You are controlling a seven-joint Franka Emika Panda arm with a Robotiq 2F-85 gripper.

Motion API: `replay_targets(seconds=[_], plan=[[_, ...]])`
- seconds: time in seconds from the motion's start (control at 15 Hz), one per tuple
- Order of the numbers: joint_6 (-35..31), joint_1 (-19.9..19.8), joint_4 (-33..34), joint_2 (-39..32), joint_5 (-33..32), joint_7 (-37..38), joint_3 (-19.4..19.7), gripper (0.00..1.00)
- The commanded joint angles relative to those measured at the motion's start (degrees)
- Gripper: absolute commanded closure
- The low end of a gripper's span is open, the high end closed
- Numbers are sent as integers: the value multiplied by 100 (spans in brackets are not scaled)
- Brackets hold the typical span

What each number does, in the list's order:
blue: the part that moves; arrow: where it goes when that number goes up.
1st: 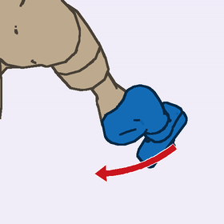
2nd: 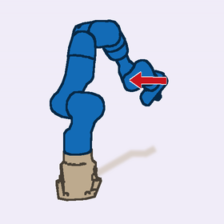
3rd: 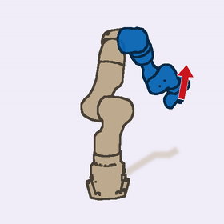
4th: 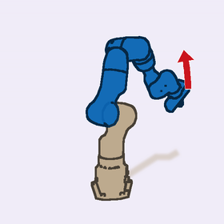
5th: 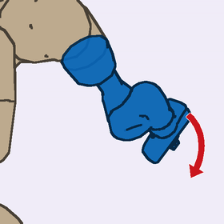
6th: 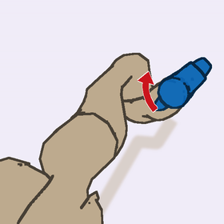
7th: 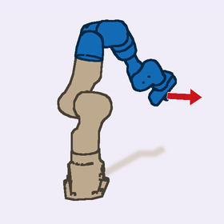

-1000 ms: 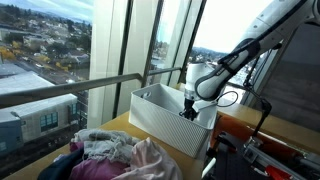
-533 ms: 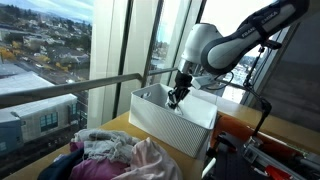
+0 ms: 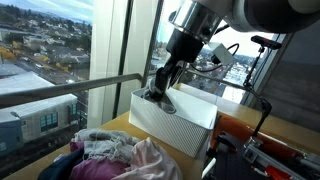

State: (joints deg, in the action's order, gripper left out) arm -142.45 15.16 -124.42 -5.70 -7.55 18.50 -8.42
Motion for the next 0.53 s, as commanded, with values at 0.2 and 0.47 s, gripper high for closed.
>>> replay_targets(seconds=[0.2,0.47], plan=[[-91,690,150,-500,-497,593,-700,68],[-207,471,170,-533,-823,436,-312,45]])
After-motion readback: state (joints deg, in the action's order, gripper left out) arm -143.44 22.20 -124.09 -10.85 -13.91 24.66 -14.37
